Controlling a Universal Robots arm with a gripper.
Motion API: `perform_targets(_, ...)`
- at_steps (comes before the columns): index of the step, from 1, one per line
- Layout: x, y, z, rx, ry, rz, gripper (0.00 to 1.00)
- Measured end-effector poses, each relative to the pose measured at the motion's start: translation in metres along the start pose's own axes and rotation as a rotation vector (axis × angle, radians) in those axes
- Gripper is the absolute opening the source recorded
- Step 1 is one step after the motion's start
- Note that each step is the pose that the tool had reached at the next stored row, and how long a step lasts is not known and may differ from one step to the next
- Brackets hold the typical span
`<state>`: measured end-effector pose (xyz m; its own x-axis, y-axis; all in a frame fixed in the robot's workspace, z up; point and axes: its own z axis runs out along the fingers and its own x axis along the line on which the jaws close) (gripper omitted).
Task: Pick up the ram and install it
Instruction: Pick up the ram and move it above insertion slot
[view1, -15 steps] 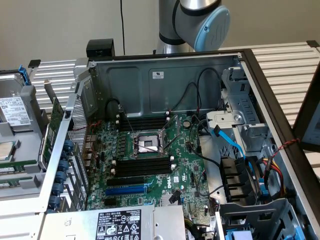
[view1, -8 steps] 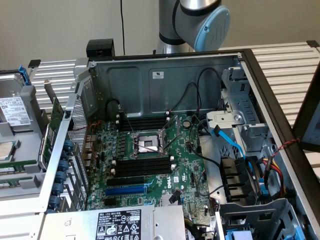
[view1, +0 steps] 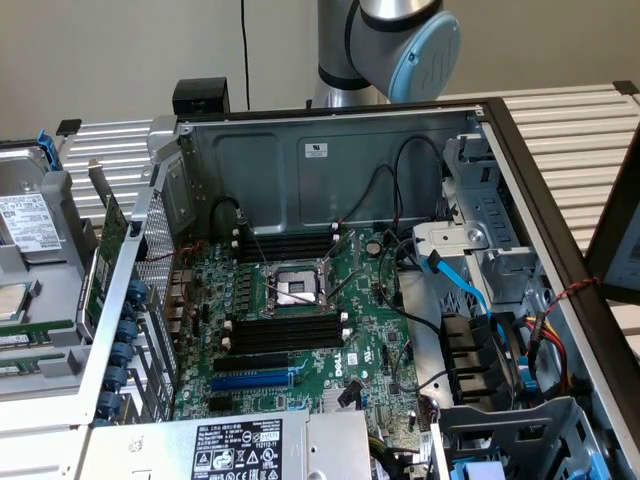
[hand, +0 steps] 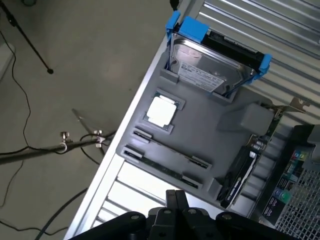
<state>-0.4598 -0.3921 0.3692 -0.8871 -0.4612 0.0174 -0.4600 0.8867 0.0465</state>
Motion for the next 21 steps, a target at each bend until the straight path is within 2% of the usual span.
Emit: perform_targets(21,0.0,-0.0002,0.0051,0.0067,0.0179,-0.384,0.1)
